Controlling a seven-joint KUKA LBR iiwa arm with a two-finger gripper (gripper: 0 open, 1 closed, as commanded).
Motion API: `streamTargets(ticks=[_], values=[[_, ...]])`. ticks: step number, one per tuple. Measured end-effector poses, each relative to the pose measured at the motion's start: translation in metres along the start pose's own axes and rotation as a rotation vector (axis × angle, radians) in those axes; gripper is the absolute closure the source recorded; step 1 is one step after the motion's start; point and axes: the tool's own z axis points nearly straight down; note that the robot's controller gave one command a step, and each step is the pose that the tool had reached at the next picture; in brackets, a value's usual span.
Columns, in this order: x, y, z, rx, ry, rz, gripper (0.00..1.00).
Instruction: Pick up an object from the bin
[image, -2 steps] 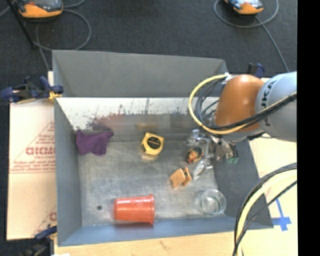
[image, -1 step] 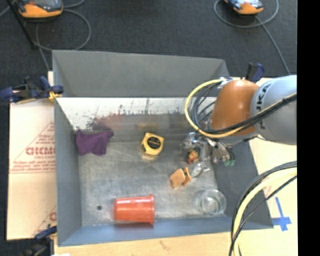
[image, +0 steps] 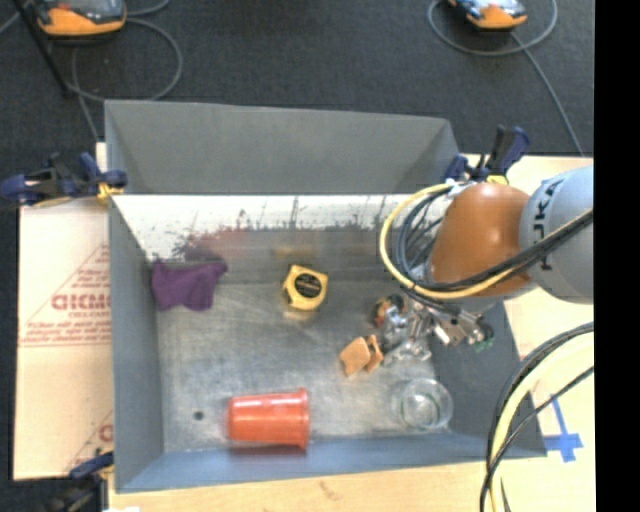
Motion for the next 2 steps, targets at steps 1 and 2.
streamTargets(ticks=[1,2], values=[[-0.0005,0.0001,-0.0001,0.000,-0.001,0.000,0.00],[-0.0011,0.0002,-0.0001,0.001,-0.003,-0.002,1.00]])
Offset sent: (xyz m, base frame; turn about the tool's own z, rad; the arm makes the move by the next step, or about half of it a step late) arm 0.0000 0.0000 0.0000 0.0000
